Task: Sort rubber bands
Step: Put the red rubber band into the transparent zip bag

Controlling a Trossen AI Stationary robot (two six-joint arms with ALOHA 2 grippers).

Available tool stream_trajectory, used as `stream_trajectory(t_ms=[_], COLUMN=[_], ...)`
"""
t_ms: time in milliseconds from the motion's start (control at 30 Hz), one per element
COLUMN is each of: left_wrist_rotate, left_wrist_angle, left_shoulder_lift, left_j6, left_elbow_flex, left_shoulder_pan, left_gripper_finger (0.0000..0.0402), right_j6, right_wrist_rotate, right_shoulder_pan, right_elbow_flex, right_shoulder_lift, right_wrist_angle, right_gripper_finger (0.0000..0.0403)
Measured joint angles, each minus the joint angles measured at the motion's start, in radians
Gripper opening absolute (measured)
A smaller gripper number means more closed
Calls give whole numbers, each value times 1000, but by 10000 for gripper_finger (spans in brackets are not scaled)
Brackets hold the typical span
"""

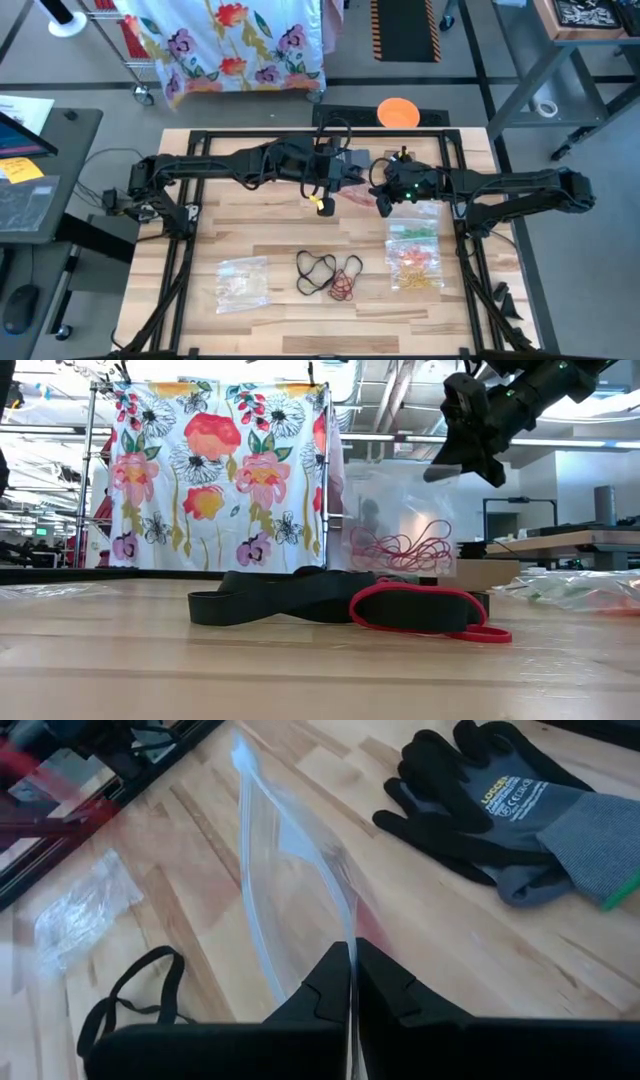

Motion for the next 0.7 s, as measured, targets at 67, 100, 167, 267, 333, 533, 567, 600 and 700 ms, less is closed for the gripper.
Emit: stream_trajectory(t_ms=[67, 100, 167, 267, 333, 533, 567, 600, 700], left_wrist_rotate=[0, 0, 0, 0, 0, -1, 0, -4, -9], left_wrist_angle=[-3, -4, -4, -3, 4, 11, 23, 25, 23], left_shoulder_lift=[0, 0, 0, 0, 0, 6, 17, 23, 60], left_j6=[0, -1, -1, -2, -2, 9, 13, 16, 24], left_elbow_flex=[0, 0, 0, 0, 0, 0, 0, 0, -1], left_shoulder_pan=[0, 0, 0, 0, 0, 2, 2, 3, 12], left_gripper_finger=[1, 1, 1, 1, 1, 1, 1, 1, 1], right_j6=[0, 0, 0, 1, 13, 19, 19, 19, 18], right_wrist_rotate=[0, 0, 0, 0, 0, 0, 0, 0, -7], right_shoulder_pan=[0, 0, 0, 0, 0, 0, 0, 0, 0], right_elbow_flex=[0, 0, 0, 0, 0, 0, 0, 0, 0], right_shoulder_lift=[0, 0, 0, 0, 0, 0, 0, 0, 0], right_wrist_angle=[0, 0, 0, 0, -1, 0, 0, 3, 17], right_gripper_finger=[11, 11, 11, 11, 11, 11, 11, 11, 11])
